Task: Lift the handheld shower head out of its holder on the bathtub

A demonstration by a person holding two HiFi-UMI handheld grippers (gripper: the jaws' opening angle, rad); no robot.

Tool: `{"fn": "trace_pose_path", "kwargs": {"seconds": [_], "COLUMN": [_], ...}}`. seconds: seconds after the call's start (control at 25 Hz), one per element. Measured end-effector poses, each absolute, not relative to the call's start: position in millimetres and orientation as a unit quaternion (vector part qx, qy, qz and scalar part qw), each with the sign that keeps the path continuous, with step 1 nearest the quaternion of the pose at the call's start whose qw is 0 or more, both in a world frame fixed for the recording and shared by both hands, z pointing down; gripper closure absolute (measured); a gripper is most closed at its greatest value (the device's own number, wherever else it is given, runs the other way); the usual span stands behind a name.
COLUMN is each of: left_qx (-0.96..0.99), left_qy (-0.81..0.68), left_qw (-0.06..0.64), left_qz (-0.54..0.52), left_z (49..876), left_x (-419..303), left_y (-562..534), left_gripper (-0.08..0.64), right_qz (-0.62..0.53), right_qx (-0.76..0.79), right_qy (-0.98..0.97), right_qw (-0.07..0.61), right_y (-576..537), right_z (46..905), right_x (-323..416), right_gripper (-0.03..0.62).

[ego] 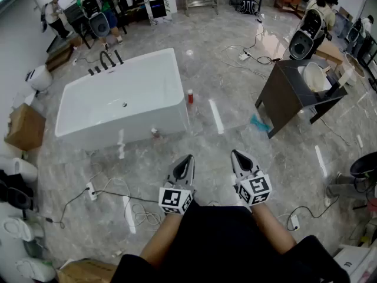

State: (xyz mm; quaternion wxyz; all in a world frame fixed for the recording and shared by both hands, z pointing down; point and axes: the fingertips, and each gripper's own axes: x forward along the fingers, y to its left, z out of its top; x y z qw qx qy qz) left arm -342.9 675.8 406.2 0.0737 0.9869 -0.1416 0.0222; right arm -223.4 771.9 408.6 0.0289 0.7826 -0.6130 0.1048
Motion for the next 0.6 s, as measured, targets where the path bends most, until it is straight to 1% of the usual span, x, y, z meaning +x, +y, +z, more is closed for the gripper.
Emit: {"fn": "trace_pose_path", "kwargs": {"seconds": [0.36, 0.6], "left_qx": [0.985, 0.985], "left_qy": [-0.15, -0.154], "left_qw": [0.077, 0.074], "left_qz": [0.022, 0.028], "left_z": [408.3, 409.7], "left_x": [-347.9, -345.4], "left_y": [673.6, 672.6], "left_gripper": [0.555, 0.555], "right_qz": [0.117, 0.108], "right_qx": [0.781, 0.769], "right_qy": [-0.613, -0.628], "right_qw": [0.024, 0.036], "right_y": [776.1, 773.6], "right_z": [413.1, 413.2], "right_x": [-221.9, -223.4], "right_gripper": [0.594, 0.592]}}
